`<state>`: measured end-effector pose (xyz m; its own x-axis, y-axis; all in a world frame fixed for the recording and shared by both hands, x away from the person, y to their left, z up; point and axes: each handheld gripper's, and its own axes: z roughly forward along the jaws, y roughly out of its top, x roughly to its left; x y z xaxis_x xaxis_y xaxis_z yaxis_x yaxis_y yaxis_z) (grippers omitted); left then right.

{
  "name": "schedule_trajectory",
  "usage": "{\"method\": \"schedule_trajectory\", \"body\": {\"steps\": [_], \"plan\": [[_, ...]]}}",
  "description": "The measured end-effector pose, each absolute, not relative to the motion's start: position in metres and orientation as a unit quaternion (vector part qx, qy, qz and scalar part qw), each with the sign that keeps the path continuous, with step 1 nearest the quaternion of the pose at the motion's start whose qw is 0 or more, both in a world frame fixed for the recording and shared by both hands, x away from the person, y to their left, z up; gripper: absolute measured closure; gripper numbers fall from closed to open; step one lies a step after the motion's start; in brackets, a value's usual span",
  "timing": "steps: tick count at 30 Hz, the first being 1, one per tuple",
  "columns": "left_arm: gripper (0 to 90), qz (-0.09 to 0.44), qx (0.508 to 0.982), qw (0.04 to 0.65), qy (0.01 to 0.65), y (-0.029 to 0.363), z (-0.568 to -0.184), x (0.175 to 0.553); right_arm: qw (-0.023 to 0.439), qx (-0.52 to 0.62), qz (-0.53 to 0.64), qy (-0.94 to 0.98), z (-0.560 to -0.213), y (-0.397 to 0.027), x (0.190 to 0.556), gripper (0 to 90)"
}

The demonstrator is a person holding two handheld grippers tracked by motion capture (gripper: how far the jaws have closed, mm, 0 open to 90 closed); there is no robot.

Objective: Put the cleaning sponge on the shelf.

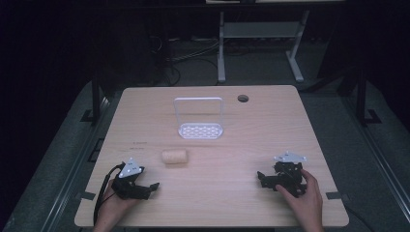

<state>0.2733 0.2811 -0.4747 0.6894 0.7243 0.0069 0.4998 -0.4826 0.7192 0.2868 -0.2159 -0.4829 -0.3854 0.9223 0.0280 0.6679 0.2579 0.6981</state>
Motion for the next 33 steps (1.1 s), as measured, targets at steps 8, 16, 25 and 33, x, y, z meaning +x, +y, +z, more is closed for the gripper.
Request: {"method": "schedule_trajectory", "body": {"steps": [8,16,25,33], "plan": [[12.9,0.157,0.847,0.358,0.361,0.281,-0.475,0.273,0.198,0.518,0.321,0.768,-0.483,-0.216,0.287,0.5],[12.9,0.157,0.847,0.358,0.36,0.28,-0.475,0.273,0.198,0.518,0.321,0.768,-0.483,-0.216,0.287,0.5],[13.2,0.153,0.856,0.355,0.343,0.279,-0.471,0.272,0.198,0.518,0.321,0.768,-0.483,-0.216,0.287,0.5],[13.5,0.158,0.855,0.359,0.341,0.285,-0.463,0.273,0.198,0.518,0.321,0.768,-0.483,-0.216,0.287,0.5]]}}
